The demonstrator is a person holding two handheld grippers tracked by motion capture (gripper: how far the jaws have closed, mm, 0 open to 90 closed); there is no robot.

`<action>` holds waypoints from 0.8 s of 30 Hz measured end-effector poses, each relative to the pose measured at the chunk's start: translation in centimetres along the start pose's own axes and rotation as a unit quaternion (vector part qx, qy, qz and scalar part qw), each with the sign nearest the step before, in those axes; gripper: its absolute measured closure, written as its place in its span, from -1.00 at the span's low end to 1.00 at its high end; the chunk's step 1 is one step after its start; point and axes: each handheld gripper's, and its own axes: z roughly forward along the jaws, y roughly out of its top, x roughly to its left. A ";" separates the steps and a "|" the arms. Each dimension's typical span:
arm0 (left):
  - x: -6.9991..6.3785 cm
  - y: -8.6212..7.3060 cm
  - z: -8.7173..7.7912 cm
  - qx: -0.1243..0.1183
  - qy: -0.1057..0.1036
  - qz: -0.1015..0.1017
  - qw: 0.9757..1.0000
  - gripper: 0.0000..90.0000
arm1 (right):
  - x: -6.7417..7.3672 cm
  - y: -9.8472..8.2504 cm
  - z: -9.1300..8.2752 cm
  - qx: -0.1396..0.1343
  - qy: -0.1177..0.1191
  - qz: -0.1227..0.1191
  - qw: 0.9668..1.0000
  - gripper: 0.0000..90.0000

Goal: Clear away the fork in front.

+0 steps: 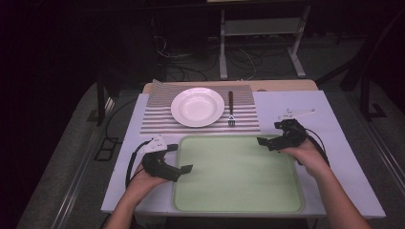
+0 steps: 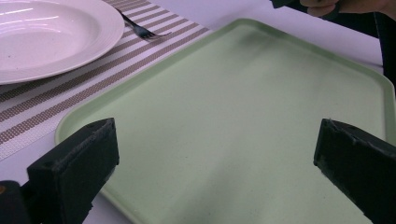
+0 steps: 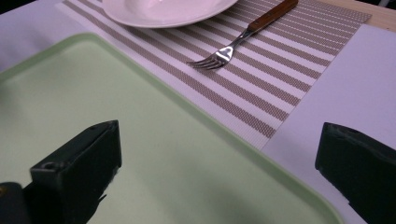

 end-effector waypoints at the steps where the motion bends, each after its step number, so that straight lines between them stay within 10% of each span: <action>1: 0.0 0.0 0.0 -0.001 0.000 0.000 1.000 -1.00 | 0.0 0.0 0.0 0.000 0.000 0.000 1.000 -0.99; 24: -0.3 0.2 0.0 -0.002 0.006 0.021 1.000 -1.00 | -0.9 5.9 5.6 0.041 -0.027 0.013 0.999 -0.66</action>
